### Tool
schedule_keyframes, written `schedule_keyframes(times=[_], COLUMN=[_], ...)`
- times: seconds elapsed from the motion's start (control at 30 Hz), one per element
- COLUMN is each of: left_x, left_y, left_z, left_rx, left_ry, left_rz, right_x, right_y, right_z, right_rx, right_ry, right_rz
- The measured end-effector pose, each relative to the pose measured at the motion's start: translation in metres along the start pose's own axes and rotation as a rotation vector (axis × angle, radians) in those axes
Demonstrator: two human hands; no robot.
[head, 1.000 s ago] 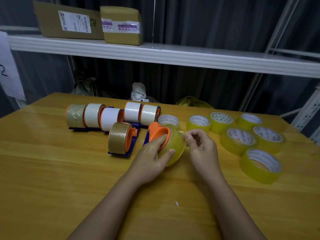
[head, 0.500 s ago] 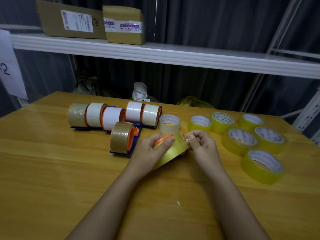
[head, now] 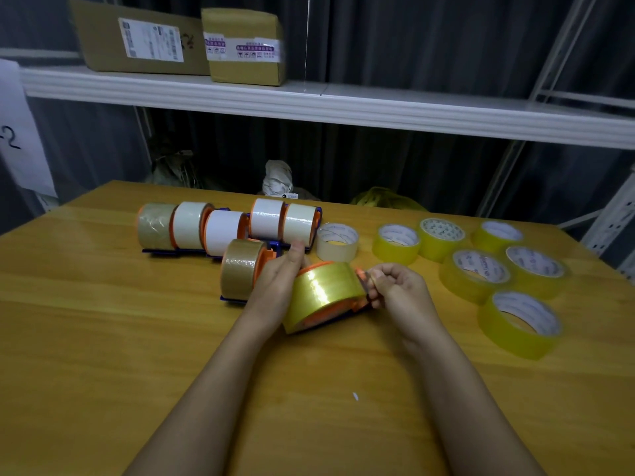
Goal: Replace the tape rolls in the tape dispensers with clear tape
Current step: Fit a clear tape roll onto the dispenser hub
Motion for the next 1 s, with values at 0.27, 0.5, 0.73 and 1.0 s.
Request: schedule_keyframes(times=[0.27, 0.5, 0.73, 1.0], left_x=[-0.004, -0.003, -0.001, -0.004], left_y=[-0.002, -0.002, -0.001, -0.002], left_z=[-0.009, -0.008, -0.008, -0.008], left_rx=[-0.13, -0.145, -0.156, -0.172], left_ry=[0.019, 0.029, 0.002, 0.022], left_rz=[-0.076, -0.109, -0.089, -0.073], right_x=[0.004, 0.004, 0.004, 0.005], right_y=[0.001, -0.001, -0.002, -0.005], right_z=[-0.008, -0.011, -0.013, -0.009], right_rx=[0.075, 0.072, 0.12, 0.219], right_ry=[0.012, 0.304, 0.422, 0.457], right_rz=[0.044, 0.169, 0.282, 0.33])
Point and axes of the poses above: each hand's wrist, its own y-axis towards the middle knuckle, its own z-axis out of the palm, x = y × z, the point moved 2 cm from there along y, towards the middle knuckle, and after that the axes turned 8 degrees about y, right-handed, at the moved point
